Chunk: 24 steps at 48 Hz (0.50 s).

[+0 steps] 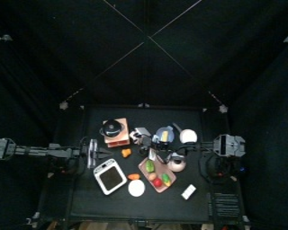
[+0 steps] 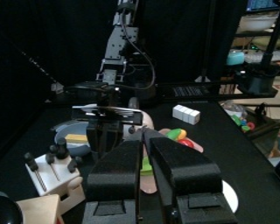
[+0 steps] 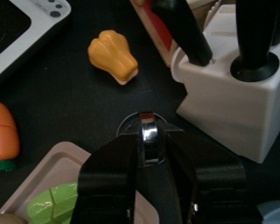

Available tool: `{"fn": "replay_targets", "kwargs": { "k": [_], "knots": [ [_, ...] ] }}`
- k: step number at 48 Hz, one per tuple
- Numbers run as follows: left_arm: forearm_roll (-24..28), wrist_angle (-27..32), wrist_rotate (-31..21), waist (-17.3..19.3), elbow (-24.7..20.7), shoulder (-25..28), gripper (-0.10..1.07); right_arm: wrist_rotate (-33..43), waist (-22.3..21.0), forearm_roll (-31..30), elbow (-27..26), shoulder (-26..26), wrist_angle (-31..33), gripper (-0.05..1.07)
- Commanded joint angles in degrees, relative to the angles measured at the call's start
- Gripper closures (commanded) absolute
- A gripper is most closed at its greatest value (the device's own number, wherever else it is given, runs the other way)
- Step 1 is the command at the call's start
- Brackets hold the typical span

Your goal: Place cookie cutter inbetween plate and knife holder

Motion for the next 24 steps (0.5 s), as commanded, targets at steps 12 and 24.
{"fn": "replay_targets", "kwargs": {
  "k": [12, 24],
  "knots": [
    [0.09, -0.53, 0.09, 0.09, -0.70, 0.09, 0.45, 0.00, 0.09, 0.26, -1.49, -0.53, -0.09, 0.19],
    [0.09, -0.44, 0.09, 0.09, -0.70, 0.09, 0.45, 0.09, 1.23, 0.26, -1.85, -1.41, -0.09, 0.18]
  ]
}}
